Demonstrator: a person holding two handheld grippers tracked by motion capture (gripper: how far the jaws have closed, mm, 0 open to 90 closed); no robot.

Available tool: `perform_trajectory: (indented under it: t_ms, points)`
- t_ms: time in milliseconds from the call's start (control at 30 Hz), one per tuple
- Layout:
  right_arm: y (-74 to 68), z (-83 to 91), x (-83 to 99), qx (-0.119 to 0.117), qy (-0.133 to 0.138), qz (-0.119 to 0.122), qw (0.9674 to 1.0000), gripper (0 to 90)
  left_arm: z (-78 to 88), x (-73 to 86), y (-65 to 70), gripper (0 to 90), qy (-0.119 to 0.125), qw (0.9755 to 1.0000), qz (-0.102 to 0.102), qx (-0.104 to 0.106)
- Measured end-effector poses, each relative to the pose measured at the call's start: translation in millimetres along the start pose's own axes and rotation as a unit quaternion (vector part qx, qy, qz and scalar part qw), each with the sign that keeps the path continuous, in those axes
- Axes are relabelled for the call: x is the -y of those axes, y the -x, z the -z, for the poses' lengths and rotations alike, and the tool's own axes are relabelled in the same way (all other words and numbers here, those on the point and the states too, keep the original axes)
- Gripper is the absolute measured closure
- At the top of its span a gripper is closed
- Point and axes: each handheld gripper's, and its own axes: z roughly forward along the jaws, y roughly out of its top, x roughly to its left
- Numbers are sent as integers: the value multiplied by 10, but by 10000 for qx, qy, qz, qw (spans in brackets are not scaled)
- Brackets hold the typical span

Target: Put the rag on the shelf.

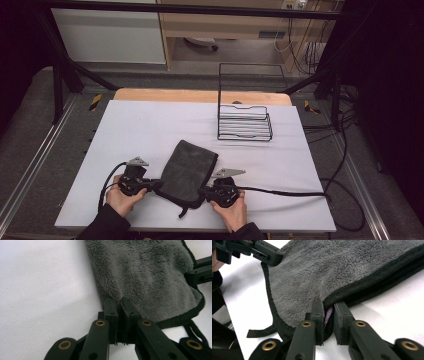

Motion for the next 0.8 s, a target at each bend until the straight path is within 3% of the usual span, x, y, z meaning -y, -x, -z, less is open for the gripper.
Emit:
perform_trajectory:
  t_ms: [133, 300, 433, 567, 667, 700, 733, 800]
  points:
    - [93, 127, -73, -7, -100, 125, 9999, 835, 33, 43, 80, 842, 90, 9996, 72, 257]
    - [184, 272, -130, -85, -258, 274, 9993, 833, 32, 105, 314, 840, 239, 9987, 13, 454]
    - [247, 329, -139, -119, -375, 475, 9981, 825, 21, 176, 460, 837, 312, 9990, -13, 311]
    - [249, 243, -84, -123, -412, 587, 9974, 783, 21, 223, 471, 835, 344, 9993, 30, 112]
    - [259, 199, -60, -55, -355, 699, 9969, 692, -13, 231, 450, 821, 264, 9996, -34, -4]
    - [260, 213, -61, -12, -299, 750, 9967, 623, -14, 229, 435, 791, 266, 9996, -88, -50]
    - [260, 213, -61, -12, -299, 750, 9967, 623, -10, 227, 422, 791, 273, 9995, -144, -70]
    - [274, 250, -67, 25, -110, 827, 9965, 520, 14, 212, 406, 735, 294, 9992, -259, -93]
